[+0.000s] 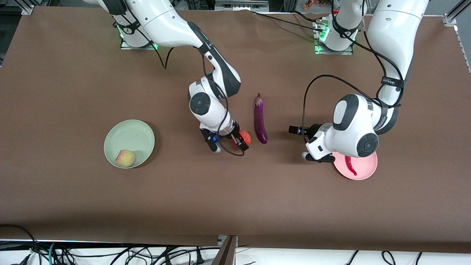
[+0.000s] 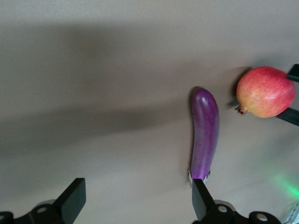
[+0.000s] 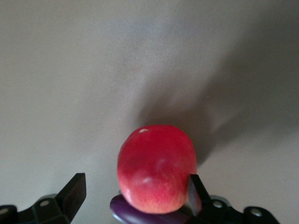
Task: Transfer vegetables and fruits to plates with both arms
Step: 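Grasp the pomegranate with the right gripper and carry it to the green plate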
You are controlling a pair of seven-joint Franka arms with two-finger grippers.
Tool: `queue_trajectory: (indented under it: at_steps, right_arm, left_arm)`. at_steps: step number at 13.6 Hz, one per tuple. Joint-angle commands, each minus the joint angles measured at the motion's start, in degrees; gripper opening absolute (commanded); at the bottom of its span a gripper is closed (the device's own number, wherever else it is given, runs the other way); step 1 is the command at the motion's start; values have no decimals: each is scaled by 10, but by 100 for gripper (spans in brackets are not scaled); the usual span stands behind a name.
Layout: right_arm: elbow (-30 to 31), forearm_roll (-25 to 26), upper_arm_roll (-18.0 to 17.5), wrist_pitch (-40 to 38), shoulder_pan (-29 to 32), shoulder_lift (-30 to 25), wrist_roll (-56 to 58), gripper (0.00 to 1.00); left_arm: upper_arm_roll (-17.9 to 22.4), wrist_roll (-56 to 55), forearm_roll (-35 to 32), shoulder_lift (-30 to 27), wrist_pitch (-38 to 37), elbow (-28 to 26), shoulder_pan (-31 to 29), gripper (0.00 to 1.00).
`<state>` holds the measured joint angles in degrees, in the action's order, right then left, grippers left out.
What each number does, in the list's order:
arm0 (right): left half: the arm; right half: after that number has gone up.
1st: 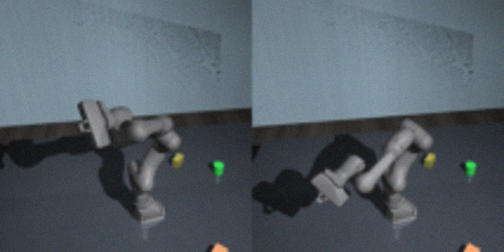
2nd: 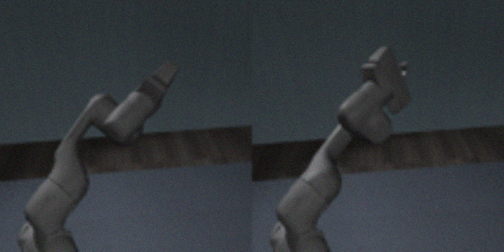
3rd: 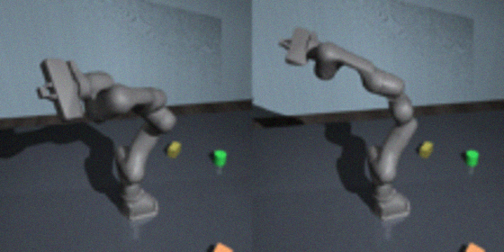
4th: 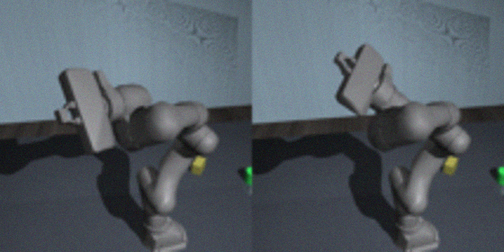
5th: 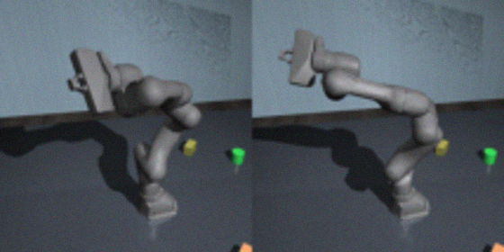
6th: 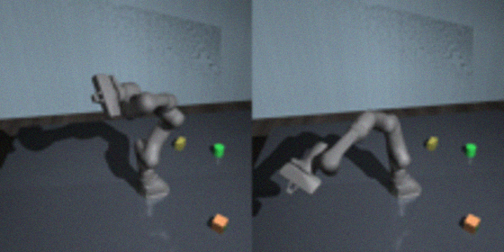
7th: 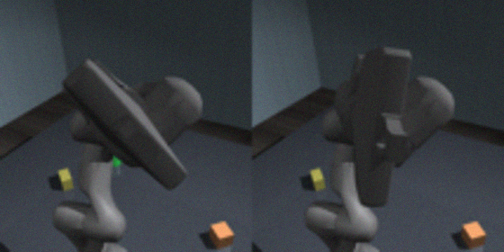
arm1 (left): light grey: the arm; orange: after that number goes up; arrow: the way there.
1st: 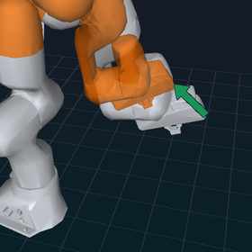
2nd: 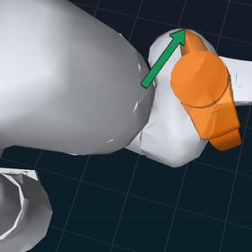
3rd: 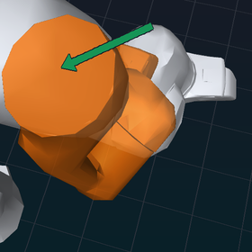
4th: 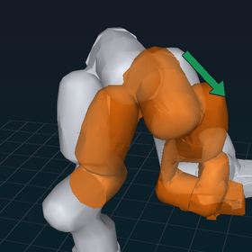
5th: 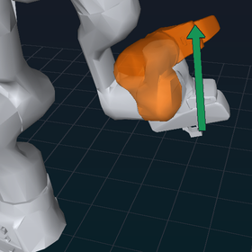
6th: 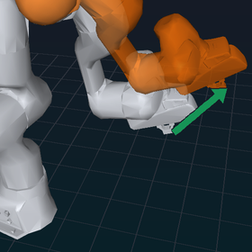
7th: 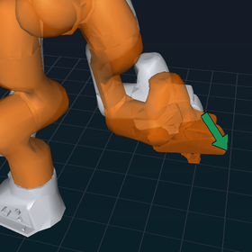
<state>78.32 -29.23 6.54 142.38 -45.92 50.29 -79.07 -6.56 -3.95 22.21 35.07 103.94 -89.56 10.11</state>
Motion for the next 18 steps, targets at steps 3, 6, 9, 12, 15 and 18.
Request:
queue_trajectory:
  at_steps: [3, 6, 9, 12, 15, 18]
  right_arm:
    - [-14, 52, 5, 19, -12, 24, -11, 75]
    - [-13, 59, 7, 10, -8, 18, 0, 23]
    - [-19, 62, 27, -115, 31, -22, 64, 18]
    - [-16, 59, 28, -260, 105, -78, 211, 18]
    - [5, 64, 90, -378, 141, -106, 397, 18]
    - [52, 59, 171, -412, 142, -118, 577, 19]
  left_arm:
    - [-7, -6, 107, -11, 43, -47, -6, 100]
    - [-14, -7, 142, -11, 85, -75, -1, 100]
    - [-49, -6, 163, -26, 184, -139, -1, 100]
    - [-85, -6, 163, -32, 277, -184, 0, 100]
    - [-119, -10, 164, -29, 352, -206, 10, 100]
    - [-115, -33, 162, -13, 433, -219, 78, 100]
